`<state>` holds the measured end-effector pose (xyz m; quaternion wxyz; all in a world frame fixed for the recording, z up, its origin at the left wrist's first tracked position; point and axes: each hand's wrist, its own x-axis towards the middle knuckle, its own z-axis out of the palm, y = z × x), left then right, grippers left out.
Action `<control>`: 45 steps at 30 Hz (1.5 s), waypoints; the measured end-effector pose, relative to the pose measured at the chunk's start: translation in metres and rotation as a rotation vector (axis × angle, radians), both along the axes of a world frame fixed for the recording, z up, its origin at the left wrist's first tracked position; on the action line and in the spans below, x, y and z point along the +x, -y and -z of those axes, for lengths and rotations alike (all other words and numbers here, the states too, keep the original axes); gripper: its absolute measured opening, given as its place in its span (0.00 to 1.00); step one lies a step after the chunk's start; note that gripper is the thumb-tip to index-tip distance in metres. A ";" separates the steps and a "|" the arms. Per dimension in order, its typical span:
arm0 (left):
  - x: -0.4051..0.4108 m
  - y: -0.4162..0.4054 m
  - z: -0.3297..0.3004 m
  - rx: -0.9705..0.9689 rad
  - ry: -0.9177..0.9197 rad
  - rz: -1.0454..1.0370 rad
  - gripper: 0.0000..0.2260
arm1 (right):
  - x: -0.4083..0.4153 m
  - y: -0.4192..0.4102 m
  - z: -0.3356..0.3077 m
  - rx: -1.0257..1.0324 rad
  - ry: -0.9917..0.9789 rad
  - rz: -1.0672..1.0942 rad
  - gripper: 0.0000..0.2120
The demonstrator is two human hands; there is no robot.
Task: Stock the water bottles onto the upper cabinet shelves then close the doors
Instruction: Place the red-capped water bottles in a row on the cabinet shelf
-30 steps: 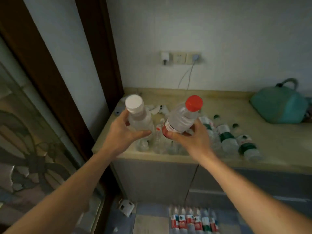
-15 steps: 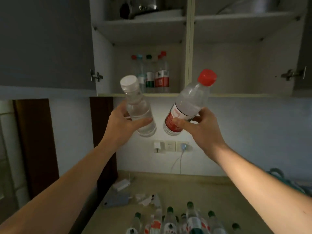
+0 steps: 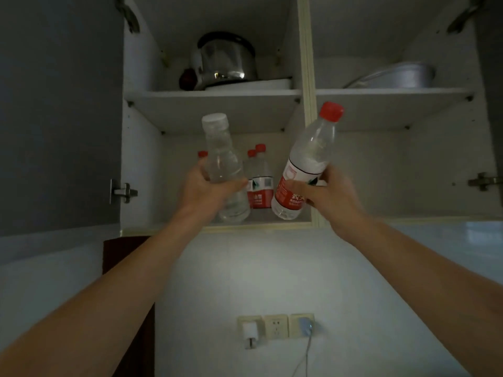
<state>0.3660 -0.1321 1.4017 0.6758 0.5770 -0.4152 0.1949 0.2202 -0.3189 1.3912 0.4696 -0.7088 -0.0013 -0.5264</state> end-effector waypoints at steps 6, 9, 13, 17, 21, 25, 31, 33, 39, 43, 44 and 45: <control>0.063 0.033 -0.016 0.122 -0.009 -0.044 0.25 | 0.065 0.019 -0.029 0.010 -0.127 0.072 0.21; 0.077 0.048 -0.018 0.169 -0.012 -0.063 0.26 | 0.083 0.025 -0.034 0.007 -0.196 0.100 0.20; 0.089 0.067 -0.019 0.238 -0.038 -0.084 0.27 | 0.100 0.030 -0.036 0.030 -0.279 0.136 0.21; 0.095 0.080 -0.014 0.265 -0.050 -0.153 0.29 | 0.110 0.035 -0.035 0.021 -0.328 0.191 0.22; 0.092 0.079 -0.004 0.304 0.085 -0.298 0.32 | 0.116 0.034 -0.032 -0.129 -0.368 0.313 0.21; 0.089 0.071 0.006 0.356 0.261 -0.411 0.42 | 0.115 0.030 -0.027 -0.213 -0.401 0.392 0.26; 0.092 0.079 0.011 0.363 0.248 -0.312 0.42 | 0.114 0.026 -0.018 -0.292 -0.414 0.556 0.33; 0.093 0.088 0.011 0.360 0.232 -0.311 0.40 | 0.117 0.025 -0.015 -0.289 -0.403 0.621 0.33; 0.111 0.111 0.015 0.364 0.153 -0.265 0.28 | 0.128 0.038 0.001 -0.253 -0.371 0.747 0.30; 0.120 0.124 0.015 0.363 0.165 -0.264 0.25 | 0.138 0.042 0.004 -0.279 -0.380 0.871 0.27; 0.122 0.127 0.016 0.357 0.172 -0.266 0.25 | 0.140 0.043 0.004 -0.284 -0.387 0.897 0.26; 0.122 0.129 0.016 0.347 0.176 -0.267 0.23 | 0.141 0.043 0.004 -0.289 -0.396 0.919 0.27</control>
